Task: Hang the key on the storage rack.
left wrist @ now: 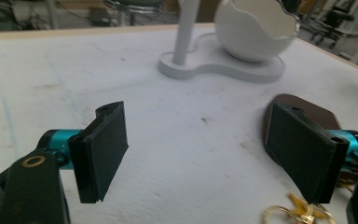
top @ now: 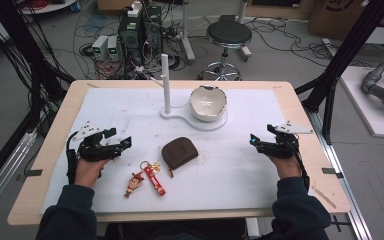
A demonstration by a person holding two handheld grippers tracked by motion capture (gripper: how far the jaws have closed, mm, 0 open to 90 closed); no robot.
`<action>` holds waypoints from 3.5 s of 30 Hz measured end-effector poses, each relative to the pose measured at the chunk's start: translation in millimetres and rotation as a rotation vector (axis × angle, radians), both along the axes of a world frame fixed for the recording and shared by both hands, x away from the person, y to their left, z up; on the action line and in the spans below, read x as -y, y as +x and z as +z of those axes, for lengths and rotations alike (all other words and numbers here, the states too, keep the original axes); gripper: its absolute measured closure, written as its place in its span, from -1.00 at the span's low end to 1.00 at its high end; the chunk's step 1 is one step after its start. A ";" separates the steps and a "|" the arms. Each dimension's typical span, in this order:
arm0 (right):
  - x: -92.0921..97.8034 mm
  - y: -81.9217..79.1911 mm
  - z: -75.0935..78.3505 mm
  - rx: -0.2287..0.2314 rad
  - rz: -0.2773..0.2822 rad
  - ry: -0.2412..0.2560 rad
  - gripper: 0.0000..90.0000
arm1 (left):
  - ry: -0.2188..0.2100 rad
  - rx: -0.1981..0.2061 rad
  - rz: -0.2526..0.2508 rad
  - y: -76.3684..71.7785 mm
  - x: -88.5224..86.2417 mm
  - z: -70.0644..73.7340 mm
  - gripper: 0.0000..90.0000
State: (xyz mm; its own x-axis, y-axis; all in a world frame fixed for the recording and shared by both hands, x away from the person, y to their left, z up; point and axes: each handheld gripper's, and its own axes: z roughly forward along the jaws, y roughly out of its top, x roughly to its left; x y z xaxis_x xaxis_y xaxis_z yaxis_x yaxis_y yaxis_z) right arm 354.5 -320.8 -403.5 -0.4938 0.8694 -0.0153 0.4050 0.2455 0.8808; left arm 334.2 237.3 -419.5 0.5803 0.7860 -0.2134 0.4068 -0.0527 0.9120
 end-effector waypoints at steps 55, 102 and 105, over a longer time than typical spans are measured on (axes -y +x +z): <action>-4.3 1.5 -1.1 -0.010 0.015 0.005 -0.52 | 0.007 0.062 -0.114 33.4 35.7 91.5 0.13; -1.1 1.8 0.0 -0.010 0.026 0.031 -0.52 | -0.067 0.068 0.010 134.8 78.7 126.9 0.13; -1.5 1.3 0.3 -0.008 0.026 0.029 -0.52 | -0.075 0.084 0.037 127.3 69.4 116.1 0.00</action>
State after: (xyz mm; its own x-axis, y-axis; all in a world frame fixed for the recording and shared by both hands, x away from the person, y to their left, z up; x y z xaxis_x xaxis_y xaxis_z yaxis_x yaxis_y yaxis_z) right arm 355.7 -319.3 -403.2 -0.5162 0.8564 0.0137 0.4058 0.2305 0.8844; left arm 461.6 167.9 -303.4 0.5696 0.7909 -0.2237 0.3288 0.0302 0.9439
